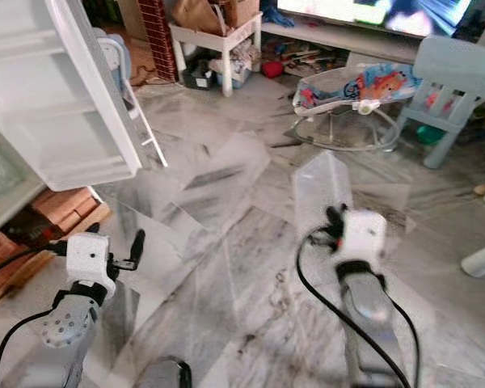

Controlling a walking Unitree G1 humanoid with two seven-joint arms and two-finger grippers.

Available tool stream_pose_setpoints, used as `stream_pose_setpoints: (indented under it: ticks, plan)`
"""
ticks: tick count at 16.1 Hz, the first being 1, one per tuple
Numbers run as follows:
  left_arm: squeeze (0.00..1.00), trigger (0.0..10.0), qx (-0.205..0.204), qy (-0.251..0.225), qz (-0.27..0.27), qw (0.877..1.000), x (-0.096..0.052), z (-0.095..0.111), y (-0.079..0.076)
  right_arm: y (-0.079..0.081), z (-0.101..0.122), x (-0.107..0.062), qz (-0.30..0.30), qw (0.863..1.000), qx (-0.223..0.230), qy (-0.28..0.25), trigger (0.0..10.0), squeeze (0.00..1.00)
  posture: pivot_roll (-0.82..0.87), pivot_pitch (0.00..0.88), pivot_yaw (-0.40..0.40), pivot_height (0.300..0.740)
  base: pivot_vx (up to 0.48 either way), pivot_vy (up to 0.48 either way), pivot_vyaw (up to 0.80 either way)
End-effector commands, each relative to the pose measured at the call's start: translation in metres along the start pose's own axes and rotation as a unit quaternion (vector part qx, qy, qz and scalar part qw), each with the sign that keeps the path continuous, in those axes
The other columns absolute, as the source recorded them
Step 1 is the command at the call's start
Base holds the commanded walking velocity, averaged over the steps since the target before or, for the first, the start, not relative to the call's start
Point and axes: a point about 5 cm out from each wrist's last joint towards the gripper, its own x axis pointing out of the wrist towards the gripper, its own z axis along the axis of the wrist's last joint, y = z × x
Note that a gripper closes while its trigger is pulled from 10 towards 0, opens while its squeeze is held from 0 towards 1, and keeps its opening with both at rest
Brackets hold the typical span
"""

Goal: Restocking fridge

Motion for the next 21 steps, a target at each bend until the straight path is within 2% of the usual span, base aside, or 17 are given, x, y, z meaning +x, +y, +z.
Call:
stream_pose_setpoints:
  ticks: [1,4,8,9,16,18,21]
  plan:
    - [0.00,10.0,0.000,0.002,0.007,1.000,-0.002,-0.001,0.000,0.007,0.002,0.002,0.021,1.000,0.000,-0.002,10.0,0.00,0.09,0.091,-0.010,0.740,0.000,0.000,0.00]
    - [0.00,10.0,-0.003,-0.005,-0.002,1.000,-0.001,-0.002,-0.004,0.015,0.006,0.005,0.046,0.999,0.008,-0.013,10.0,0.00,0.09,0.089,-0.023,0.740,0.000,0.000,0.80]
    - [0.00,10.0,-0.011,0.001,0.009,1.000,0.001,-0.004,-0.002,0.015,0.004,0.002,0.057,0.998,0.018,-0.009,10.0,0.00,0.09,0.086,-0.023,0.740,0.000,0.000,0.80]
    - [0.00,10.0,-0.011,0.001,0.010,1.000,0.001,-0.004,-0.002,0.015,0.004,0.003,0.064,0.998,0.007,-0.012,10.0,0.00,0.09,0.083,-0.025,0.740,0.000,0.000,0.77]
    - [0.00,10.0,-0.026,0.007,0.033,0.999,0.004,-0.004,-0.001,0.023,0.007,0.004,0.097,0.995,0.006,-0.020,10.0,0.00,0.09,0.077,-0.031,0.740,0.000,0.000,0.77]
    - [0.00,10.0,-0.025,0.006,0.040,0.999,0.004,-0.004,0.001,0.020,0.006,0.004,0.078,0.996,0.031,-0.020,10.0,0.00,0.09,0.080,-0.030,0.740,0.000,0.000,0.00]
    - [0.00,10.0,-0.028,-0.001,0.044,0.999,0.003,-0.002,0.004,0.019,0.003,0.006,0.069,0.997,0.029,-0.012,10.0,0.00,0.10,0.083,-0.031,0.740,0.000,0.289,0.00]
